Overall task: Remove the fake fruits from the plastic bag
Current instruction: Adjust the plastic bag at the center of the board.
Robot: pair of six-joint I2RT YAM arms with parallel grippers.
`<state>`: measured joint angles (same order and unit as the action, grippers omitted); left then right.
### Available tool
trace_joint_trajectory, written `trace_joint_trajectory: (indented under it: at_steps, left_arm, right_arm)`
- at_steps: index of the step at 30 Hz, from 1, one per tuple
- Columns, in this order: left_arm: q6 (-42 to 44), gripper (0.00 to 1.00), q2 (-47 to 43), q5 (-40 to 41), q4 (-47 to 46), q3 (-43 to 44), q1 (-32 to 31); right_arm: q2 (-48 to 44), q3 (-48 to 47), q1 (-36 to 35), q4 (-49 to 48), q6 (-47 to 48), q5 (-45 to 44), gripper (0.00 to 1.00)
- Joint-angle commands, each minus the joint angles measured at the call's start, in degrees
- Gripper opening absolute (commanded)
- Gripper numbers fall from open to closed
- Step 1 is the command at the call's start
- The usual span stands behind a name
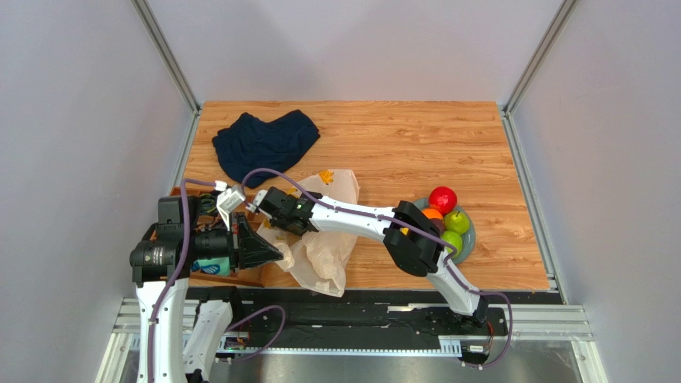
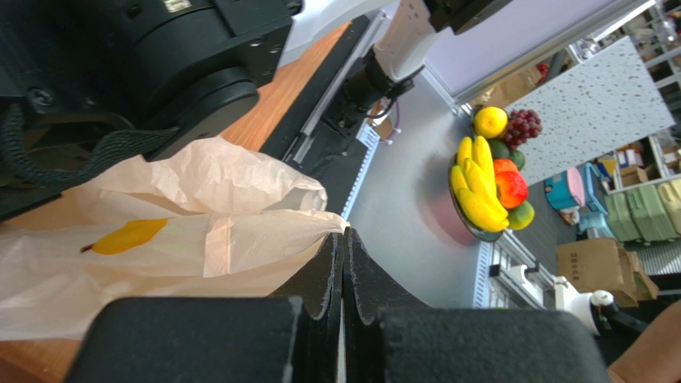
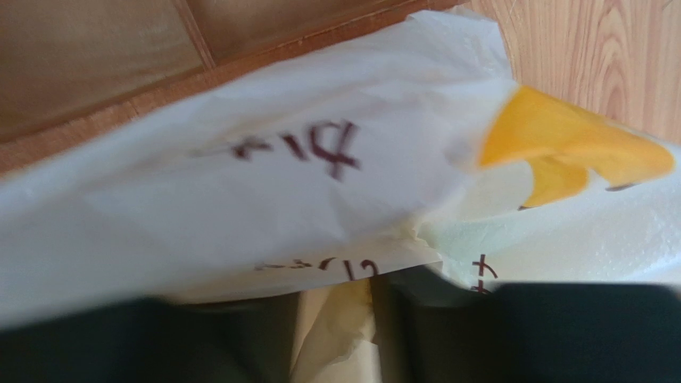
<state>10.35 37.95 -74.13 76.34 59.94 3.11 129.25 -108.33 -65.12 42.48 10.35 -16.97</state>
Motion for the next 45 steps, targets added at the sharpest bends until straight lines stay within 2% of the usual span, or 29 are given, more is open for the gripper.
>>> trace_joint_trajectory:
  at_steps: [1,2,6,9,12,13,15,19,23,25,30,35,39,41,43,45]
  left_arm:
    - [-1.2,0.0,-1.6,-6.5,2.5,0.6,0.0]
    - [-1.6,0.0,-1.7,-6.3,1.7,0.4,0.0]
    - [-2.4,0.0,-2.0,-4.4,1.1,-0.1,0.0]
    - [-4.7,0.0,-3.1,0.6,-0.8,-1.5,0.0]
    - [-7.7,0.0,-4.6,5.9,-4.3,-3.8,0.0]
    - [-7.8,0.0,-4.9,7.8,-4.8,-4.0,0.0]
    - [-10.0,0.0,-5.1,10.0,-8.1,-5.1,0.0]
    - [-13.0,0.0,-3.6,12.0,-15.5,-6.8,0.0]
    - [-17.1,0.0,-0.8,11.5,-22.9,-7.6,0.0]
    - [-18.2,0.0,1.2,11.5,-25.5,-7.3,0.0]
    - [-17.9,0.0,2.7,10.8,-25.3,-4.8,0.0]
    - [-15.7,0.0,0.6,7.0,-19.5,1.7,0.0]
    - [-14.4,0.0,0.4,6.2,-18.2,0.6,0.0]
    - [-15.8,0.0,0.5,6.4,-19.8,-0.6,0.0]
    - [-18.3,0.0,1.2,6.4,-22.9,-0.9,0.0]
    - [-20.0,0.0,2.5,6.3,-25.2,-0.8,0.0]
  right_arm:
    - [1.2,0.2,0.3,-2.0,2.8,0.7,0.08]
    - [1.1,0.1,0.3,-1.9,3.1,0.8,0.0]
    - [0.1,-0.8,0.4,-0.1,6.0,2.7,0.0]
    - [-4.1,-2.7,1.7,4.1,5.3,6.4,0.0]
    - [-11.4,-2.2,3.5,7.7,4.9,13.4,0.0]
    - [-13.0,-2.0,4.0,9.7,5.4,19.2,0.0]
    - [-17.9,-0.5,5.1,11.9,6.1,24.8,0.0]
    - [-24.9,4.5,6.3,12.4,9.9,30.8,0.0]
    - [-28.0,7.6,7.9,13.2,12.5,36.2,0.0]
    - [-28.3,8.2,8.4,13.4,12.5,34.1,0.0]
    - [-29.0,7.0,11.4,11.3,8.7,20.7,0.0]
    - [-38.5,6.5,12.7,10.4,10.7,19.9,0.0]
    - [-40.6,11.9,12.5,8.2,9.9,14.3,0.31]
    - [-40.1,11.7,12.5,9.3,9.4,13.4,0.39]
    - [-41.1,9.3,12.5,10.2,10.7,19.9,0.46]
    - [-41.8,7.2,12.5,12.4,12.7,29.2,0.47]
